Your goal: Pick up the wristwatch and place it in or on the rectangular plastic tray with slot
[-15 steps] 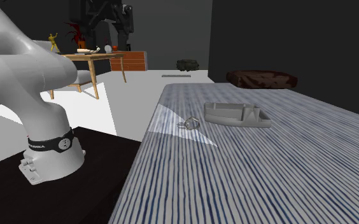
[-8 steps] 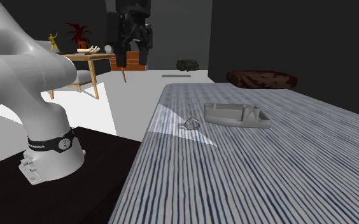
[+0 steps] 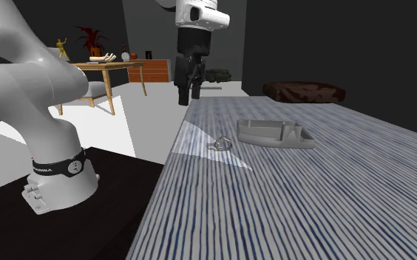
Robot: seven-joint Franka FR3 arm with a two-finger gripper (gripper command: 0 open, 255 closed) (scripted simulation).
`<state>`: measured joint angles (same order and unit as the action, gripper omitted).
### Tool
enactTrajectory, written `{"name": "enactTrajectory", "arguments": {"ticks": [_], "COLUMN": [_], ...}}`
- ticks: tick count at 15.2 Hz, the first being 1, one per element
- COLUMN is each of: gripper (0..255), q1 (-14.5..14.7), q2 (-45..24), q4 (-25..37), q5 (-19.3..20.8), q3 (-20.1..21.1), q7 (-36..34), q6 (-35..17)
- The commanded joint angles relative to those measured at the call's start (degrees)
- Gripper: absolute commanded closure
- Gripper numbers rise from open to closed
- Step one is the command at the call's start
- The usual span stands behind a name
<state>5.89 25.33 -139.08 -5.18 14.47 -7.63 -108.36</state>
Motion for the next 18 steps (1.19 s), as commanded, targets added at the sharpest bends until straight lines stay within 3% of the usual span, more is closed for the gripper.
{"name": "enactTrajectory", "arguments": {"ticks": [1, 7, 14, 18], "gripper": [0, 0, 0, 0], "q1": [0.61, 1.75, 3.95, 4.10], "q2": [-3.55, -15.59, -30.38, -32.12], "q4": [0.81, 5.11, 12.82, 11.41], "q5": [0.09, 2.96, 10.30, 11.40], "q3": [1.78, 6.44, 9.83, 9.56], "q7": [-1.28, -5.54, -12.10, -12.86], "q6": [-3.04, -11.01, -17.23, -20.18]}}
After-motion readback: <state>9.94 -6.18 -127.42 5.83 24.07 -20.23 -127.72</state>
